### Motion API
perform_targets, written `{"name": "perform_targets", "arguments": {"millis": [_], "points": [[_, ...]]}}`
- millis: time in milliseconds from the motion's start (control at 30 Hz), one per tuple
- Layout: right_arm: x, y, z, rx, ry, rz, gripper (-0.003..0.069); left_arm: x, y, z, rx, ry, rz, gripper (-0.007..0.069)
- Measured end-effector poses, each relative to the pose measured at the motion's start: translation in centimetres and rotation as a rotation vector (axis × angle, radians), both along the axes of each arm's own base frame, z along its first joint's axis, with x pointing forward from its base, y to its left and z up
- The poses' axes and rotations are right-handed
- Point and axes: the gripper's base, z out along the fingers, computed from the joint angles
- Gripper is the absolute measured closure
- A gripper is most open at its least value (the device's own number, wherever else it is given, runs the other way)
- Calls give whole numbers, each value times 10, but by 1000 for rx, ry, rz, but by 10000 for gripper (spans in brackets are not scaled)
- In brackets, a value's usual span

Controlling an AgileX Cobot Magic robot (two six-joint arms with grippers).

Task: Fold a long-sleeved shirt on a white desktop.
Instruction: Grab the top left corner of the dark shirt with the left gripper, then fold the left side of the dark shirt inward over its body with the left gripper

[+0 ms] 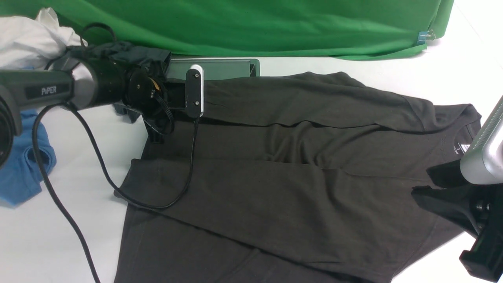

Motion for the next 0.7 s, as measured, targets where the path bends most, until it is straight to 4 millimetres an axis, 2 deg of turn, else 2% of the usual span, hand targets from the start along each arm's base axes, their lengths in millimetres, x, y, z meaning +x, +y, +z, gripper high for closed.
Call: {"name": "perform_targets", "arguments": {"millis": [167,333,633,700], "points": [[0,0,0,3,1,-4,418,-5,1,10,6,24,4,589],[0,0,0,5,1,-5,418,-18,-5,42,10,51,-1,589],[0,0,0,4,1,-5,418,-38,-12,73,17,104,-9,589],[0,0,0,4,0,-5,418,-46,-15,85,12,114,-1,589]]}}
